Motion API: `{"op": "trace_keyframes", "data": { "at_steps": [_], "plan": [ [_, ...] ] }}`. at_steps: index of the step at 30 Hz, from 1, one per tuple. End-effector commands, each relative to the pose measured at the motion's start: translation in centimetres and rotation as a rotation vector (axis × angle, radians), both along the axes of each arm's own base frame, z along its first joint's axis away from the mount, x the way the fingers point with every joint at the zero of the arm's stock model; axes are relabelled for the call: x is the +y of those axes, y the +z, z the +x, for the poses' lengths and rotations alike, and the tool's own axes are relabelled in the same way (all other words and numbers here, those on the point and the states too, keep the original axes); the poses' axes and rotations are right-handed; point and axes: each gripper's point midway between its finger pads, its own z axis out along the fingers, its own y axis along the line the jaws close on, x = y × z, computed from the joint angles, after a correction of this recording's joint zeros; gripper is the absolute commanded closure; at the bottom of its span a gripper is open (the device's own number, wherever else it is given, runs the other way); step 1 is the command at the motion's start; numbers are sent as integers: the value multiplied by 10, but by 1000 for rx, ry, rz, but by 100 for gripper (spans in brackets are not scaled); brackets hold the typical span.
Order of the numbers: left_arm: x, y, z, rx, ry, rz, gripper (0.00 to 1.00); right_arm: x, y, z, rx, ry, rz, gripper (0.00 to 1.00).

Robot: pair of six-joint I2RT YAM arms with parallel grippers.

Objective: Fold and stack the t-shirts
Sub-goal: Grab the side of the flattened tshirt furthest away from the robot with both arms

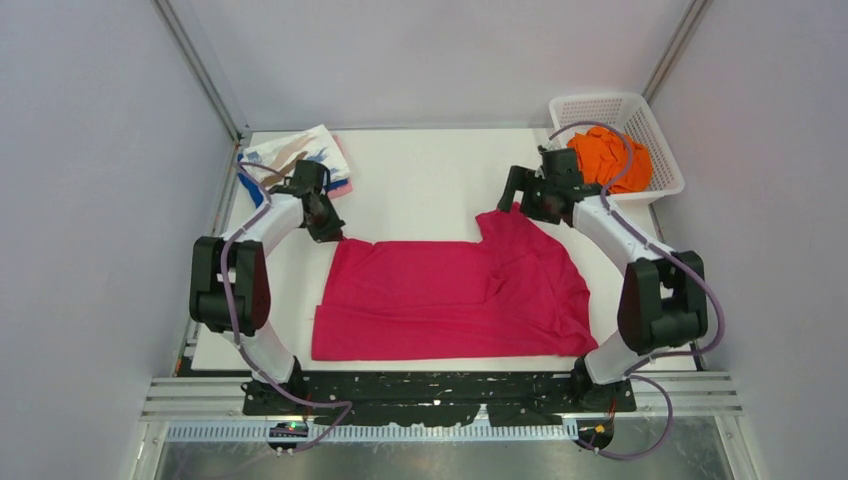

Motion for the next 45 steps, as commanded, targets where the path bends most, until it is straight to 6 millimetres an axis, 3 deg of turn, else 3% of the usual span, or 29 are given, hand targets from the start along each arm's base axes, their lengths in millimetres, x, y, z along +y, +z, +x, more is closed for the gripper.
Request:
{"op": "trace_keyframes", "data": {
  "at_steps": [1,5,9,14,18,24,29,32,37,45],
  "plan": [
    [-1,25,4,-95,-31,-3,100,1,10,66,-68,-52,-80,6],
    [-4,25,0,-98,-49,-20,100,1,-12,111,-9,-109,-140,18],
    [-3,27,-4,-106,-48,-16,100,3,-31,136,53,-123,-228,22],
    [-2,31,-8,-115,-49,-17,100,-4,-60,133,141,-119,-319,22],
    [-2,34,-8,-126,-47,-16,100,-8,-79,117,212,-110,-352,25],
    [-2,39,-8,-140,-49,-20,100,-19,-92,94,257,-120,-390,32],
    [-3,41,-12,-141,-51,-25,100,-19,-86,91,228,-124,-378,62],
    [-4,43,-14,-149,-56,-32,100,-16,-71,104,154,-112,-362,77],
    [-4,44,-22,-154,-57,-35,100,-10,-42,111,52,-64,-343,85],
    [-9,42,-38,-169,-65,-45,100,-4,-24,60,-39,4,-327,87]
  ]
}}
